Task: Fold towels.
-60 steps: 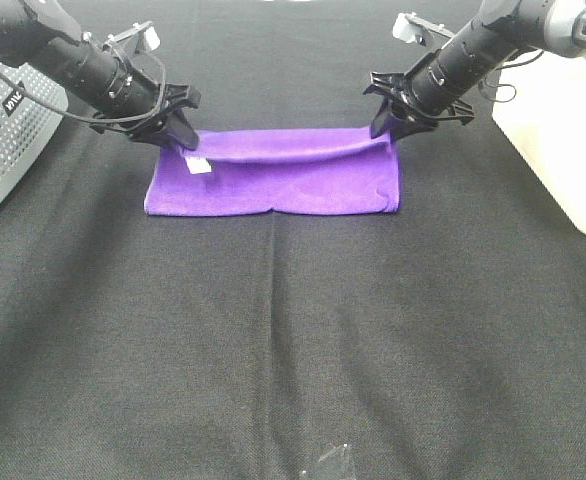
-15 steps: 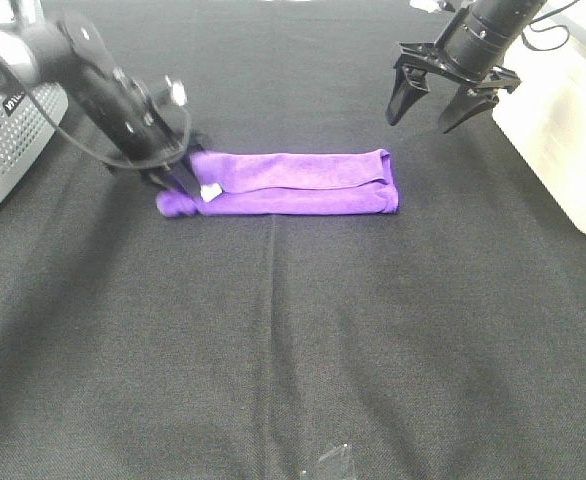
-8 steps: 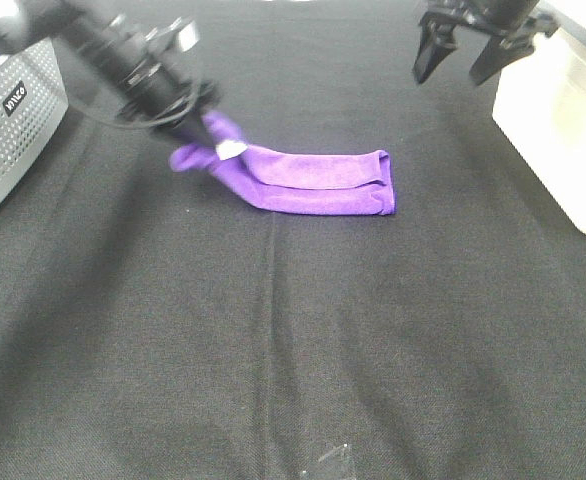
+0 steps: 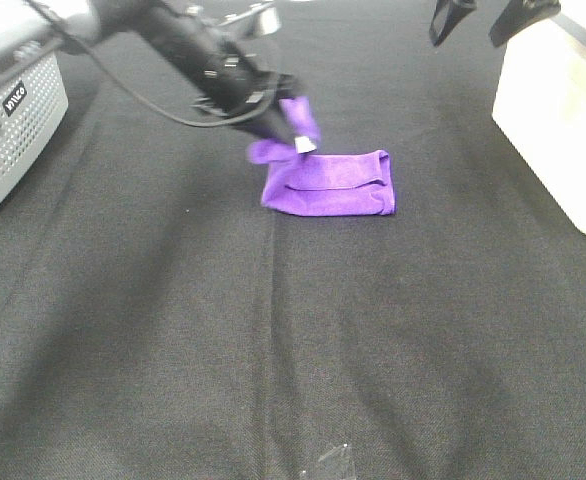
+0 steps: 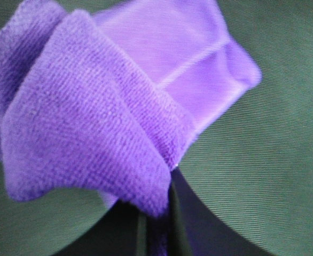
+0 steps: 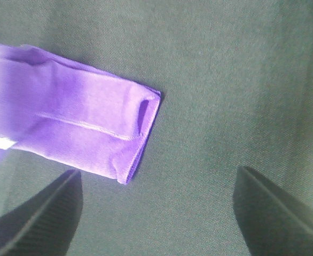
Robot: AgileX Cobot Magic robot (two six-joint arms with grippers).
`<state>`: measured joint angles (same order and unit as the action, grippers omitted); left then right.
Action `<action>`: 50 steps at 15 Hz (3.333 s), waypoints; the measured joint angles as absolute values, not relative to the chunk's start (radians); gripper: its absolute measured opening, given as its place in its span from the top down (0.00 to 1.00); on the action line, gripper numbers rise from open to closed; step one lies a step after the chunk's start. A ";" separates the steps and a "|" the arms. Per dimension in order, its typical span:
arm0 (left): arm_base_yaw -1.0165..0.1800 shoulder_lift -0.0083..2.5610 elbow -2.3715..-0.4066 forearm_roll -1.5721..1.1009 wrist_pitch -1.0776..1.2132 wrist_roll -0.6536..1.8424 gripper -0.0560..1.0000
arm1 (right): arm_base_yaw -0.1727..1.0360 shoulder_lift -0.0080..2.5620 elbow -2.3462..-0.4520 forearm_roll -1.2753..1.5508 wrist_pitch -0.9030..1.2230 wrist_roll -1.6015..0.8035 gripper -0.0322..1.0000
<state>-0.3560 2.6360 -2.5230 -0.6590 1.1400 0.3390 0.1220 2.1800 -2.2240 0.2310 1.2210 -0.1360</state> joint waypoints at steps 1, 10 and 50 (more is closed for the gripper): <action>-0.362 2.647 -2.523 -0.680 1.130 0.339 0.90 | 0.122 2.177 -2.224 0.232 1.221 -0.136 0.24; -0.384 2.691 -2.532 -0.735 1.038 0.333 0.89 | 0.122 2.165 -2.224 0.242 1.221 -0.136 0.24; 0.065 1.421 -1.536 -0.055 1.218 0.090 0.17 | 0.074 0.955 -1.191 0.087 1.220 0.018 0.24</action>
<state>0.0650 1.4210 -1.5360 -0.0550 1.2180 0.0900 0.0740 0.9550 -1.1910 0.0870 1.2200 0.0180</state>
